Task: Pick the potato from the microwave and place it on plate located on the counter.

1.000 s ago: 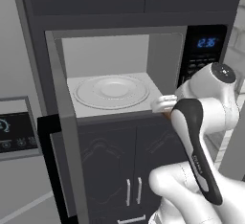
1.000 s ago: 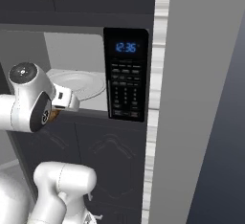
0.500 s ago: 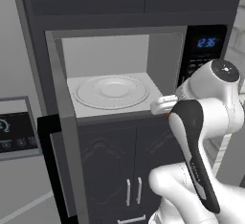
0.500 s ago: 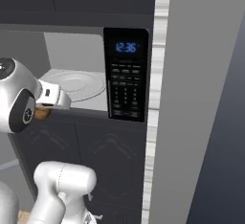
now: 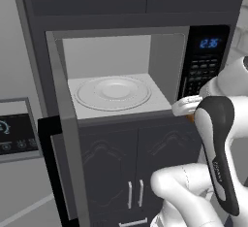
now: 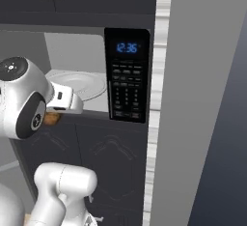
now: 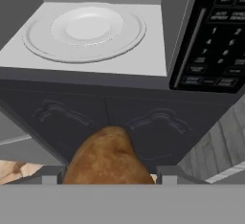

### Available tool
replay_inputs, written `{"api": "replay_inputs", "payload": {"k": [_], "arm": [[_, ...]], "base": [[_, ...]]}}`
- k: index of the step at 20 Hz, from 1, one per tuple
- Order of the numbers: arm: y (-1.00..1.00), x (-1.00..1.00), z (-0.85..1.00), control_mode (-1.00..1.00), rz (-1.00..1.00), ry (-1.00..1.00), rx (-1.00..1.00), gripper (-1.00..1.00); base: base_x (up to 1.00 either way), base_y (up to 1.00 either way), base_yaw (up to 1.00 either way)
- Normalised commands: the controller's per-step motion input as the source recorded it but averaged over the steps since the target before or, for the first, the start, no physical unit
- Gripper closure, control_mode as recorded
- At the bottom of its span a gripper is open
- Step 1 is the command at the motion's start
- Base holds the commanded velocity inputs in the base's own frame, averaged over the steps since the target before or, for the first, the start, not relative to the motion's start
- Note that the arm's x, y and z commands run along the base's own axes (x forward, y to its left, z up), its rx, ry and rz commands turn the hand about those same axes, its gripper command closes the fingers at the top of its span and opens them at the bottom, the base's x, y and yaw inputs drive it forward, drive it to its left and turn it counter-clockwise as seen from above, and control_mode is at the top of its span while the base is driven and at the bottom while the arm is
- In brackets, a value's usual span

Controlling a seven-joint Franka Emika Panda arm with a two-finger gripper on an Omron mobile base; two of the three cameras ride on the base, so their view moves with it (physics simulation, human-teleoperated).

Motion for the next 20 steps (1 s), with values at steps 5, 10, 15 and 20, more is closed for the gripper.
{"api": "replay_inputs", "payload": {"k": [5, 10, 15, 20], "arm": [[0.17, 0.0, 0.02, -1.0, 0.0, 0.01, -0.05, 1.0], [0.11, 0.0, 0.0, 1.0, 0.0, 0.01, -0.02, 1.0], [0.0, 0.0, 0.0, 1.0, 0.0, 0.0, 0.0, 1.0], [0.0, 0.0, 0.0, 1.0, 0.0, 0.0, 0.0, 1.0]], "base": [[0.0, 0.0, 0.0], [0.0, 0.0, 0.0], [-0.32, -0.12, 0.0], [-0.98, -0.72, 0.0]]}}
